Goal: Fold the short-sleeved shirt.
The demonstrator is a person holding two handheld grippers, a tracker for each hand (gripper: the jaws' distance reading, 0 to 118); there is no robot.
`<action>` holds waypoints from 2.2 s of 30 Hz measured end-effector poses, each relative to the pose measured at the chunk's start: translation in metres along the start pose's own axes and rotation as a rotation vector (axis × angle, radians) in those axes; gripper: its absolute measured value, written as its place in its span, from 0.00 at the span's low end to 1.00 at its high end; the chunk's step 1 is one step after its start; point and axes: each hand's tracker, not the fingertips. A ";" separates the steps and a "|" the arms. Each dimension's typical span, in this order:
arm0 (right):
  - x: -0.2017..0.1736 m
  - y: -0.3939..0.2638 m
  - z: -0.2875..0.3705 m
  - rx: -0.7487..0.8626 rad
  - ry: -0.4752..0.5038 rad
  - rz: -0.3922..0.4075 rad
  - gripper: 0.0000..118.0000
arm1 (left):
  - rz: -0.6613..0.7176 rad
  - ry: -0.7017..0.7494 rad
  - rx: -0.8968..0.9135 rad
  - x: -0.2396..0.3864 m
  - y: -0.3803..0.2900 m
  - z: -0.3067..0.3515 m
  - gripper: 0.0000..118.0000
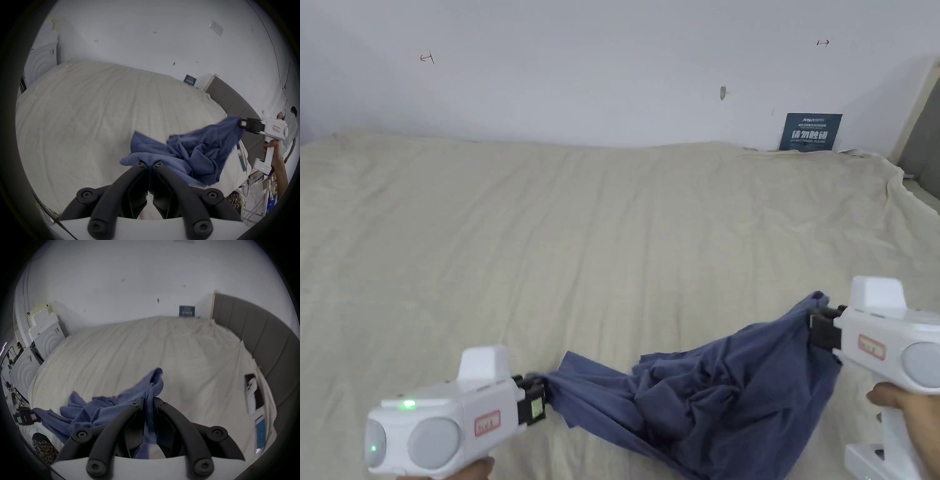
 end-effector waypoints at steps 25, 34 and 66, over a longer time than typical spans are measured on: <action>0.009 0.211 0.010 0.345 -0.241 0.130 0.08 | -0.229 0.331 0.441 0.001 0.314 0.029 0.02; 0.009 0.214 -0.045 0.352 -0.240 0.097 0.08 | -0.244 0.364 0.469 -0.010 0.335 0.002 0.02; -0.030 -0.176 0.018 -0.066 -0.146 -0.179 0.08 | -0.191 0.380 -0.117 -0.123 -0.085 -0.016 0.01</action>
